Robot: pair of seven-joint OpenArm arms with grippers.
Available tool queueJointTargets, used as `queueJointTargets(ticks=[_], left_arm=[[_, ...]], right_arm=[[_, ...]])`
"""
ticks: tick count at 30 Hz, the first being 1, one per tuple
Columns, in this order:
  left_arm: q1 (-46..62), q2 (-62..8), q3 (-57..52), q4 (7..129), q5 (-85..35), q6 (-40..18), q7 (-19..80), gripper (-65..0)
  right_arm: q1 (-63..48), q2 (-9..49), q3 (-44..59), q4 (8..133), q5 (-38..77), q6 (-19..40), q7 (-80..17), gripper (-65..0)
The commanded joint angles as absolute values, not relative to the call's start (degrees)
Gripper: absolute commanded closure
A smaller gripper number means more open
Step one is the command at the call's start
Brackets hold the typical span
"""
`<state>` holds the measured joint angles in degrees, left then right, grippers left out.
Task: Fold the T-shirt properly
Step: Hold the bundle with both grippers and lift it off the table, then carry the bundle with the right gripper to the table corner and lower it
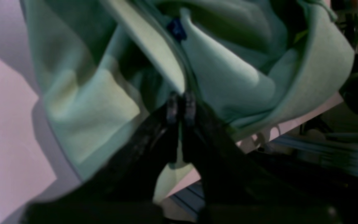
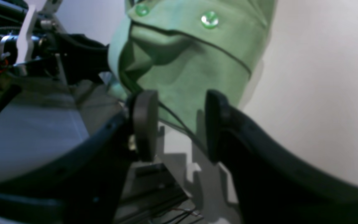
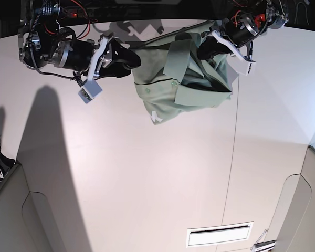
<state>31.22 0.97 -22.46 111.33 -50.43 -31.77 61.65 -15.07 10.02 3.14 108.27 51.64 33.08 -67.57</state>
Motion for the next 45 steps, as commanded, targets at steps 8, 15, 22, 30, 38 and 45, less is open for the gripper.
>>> queueJointTargets(ticks=[8,15,22,30,38,45], left_arm=[[33.85,0.91,-24.67,118.72,-54.43,-35.22,69.10,0.0],[35.31,-0.84,-31.79,124.29,-53.74,-35.42,69.69,0.0],[39.33,-5.17,-35.31,124.33,-54.72,-35.38,69.71,0.0],[40.16,-5.76,-35.27,124.33,-58.06,-35.46,70.19,-11.6],[40.16,-8.45,-37.01,125.60,-58.08,-36.69,71.37,-22.8],[38.68,-8.34,-38.52,127.46,-61.32,-36.80,66.87,-22.4]], right_arm=[[-14.66,10.31,3.25,109.16,52.88,33.45,-66.65,-23.7],[-14.66,10.31,3.25,109.16,52.47,33.45,-66.65,-23.7],[-14.66,10.31,3.25,109.16,50.37,33.43,-66.61,-23.7],[-14.63,10.31,3.25,109.16,50.37,33.43,-66.41,-23.7],[-11.16,10.31,3.97,109.30,50.35,33.43,-66.43,-23.7],[-1.32,10.26,4.23,109.27,50.26,33.43,-64.38,-18.8]])
